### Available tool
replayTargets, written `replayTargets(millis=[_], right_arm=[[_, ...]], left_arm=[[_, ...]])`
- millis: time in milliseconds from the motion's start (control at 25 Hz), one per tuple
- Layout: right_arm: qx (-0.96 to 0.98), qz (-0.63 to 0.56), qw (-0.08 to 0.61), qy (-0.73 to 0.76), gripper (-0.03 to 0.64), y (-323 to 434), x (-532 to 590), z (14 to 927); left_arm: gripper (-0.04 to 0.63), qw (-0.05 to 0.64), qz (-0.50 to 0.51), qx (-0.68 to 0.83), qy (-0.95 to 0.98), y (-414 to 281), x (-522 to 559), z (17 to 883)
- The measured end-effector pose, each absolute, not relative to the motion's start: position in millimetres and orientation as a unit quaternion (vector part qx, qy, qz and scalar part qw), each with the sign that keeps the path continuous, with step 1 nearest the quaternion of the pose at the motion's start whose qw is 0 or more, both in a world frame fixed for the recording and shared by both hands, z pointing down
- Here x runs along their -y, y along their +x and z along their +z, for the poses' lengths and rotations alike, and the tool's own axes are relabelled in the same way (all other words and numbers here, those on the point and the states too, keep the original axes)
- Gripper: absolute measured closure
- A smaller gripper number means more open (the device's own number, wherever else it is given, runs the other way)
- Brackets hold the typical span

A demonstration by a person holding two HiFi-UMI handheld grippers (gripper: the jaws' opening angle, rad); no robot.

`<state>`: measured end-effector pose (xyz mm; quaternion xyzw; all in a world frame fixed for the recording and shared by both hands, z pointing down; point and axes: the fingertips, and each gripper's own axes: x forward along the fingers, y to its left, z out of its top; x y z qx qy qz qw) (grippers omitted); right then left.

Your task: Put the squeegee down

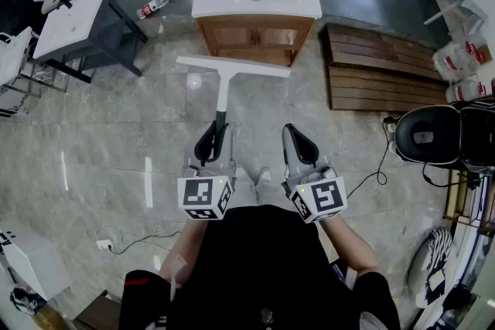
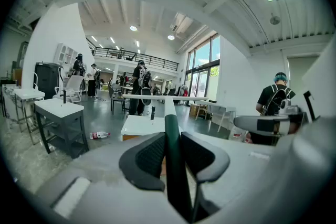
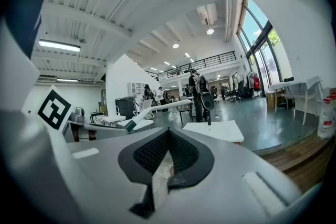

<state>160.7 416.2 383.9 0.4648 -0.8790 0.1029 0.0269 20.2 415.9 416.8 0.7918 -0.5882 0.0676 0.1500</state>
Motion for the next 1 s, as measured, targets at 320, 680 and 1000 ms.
replayTargets(millis=[320, 680, 1000], right_arm=[[0.885, 0.105, 0.023, 0.453, 0.617, 152, -419, 382], [0.889, 0.103, 0.027, 0.446, 0.615, 139, -421, 383], [0.884, 0.106, 0.025, 0.454, 0.615, 117, -415, 384]], left_arm=[[0.489, 0.144, 0.061, 0.606, 0.78, 5, -422, 409], [0.489, 0.143, 0.055, 0.605, 0.781, -2, -423, 408], [0.489, 0.134, 0.042, 0.601, 0.787, -25, -413, 404]])
